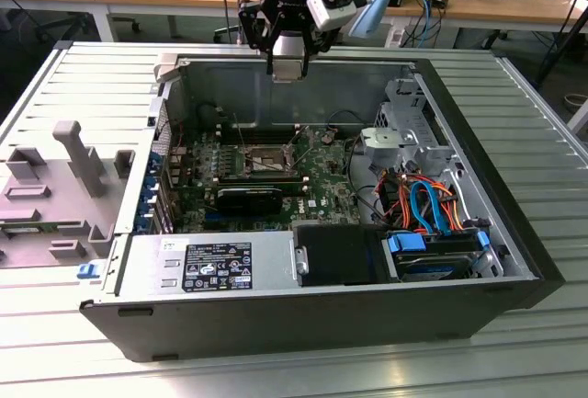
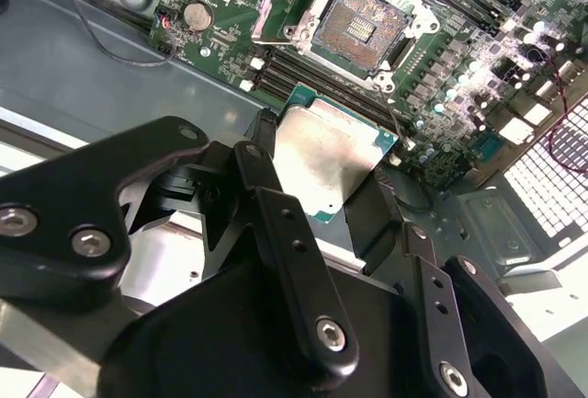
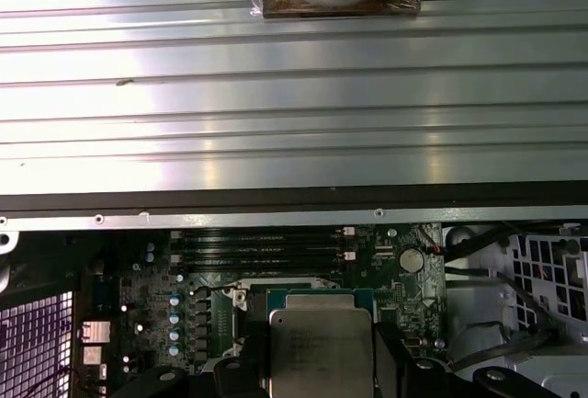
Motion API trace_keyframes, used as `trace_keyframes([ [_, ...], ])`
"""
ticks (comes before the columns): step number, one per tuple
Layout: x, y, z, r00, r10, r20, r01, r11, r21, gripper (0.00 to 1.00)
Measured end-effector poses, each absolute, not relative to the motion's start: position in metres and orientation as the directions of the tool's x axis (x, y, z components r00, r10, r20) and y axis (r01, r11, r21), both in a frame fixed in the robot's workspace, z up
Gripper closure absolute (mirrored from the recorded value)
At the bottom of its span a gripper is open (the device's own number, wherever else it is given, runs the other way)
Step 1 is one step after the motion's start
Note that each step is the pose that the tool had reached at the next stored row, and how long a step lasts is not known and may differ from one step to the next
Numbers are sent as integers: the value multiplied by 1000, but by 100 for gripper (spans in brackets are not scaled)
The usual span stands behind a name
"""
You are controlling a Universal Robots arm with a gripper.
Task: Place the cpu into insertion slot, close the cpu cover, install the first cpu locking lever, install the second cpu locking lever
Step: 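Place the cpu into insertion slot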
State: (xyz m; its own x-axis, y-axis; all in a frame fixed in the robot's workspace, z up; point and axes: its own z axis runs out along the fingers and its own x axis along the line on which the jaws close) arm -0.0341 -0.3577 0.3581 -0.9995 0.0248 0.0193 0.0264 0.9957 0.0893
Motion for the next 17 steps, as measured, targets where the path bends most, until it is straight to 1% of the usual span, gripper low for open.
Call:
trace_keyframes([
  [17,-34,-358,352,-1000,25,19,26,996,89,46],
])
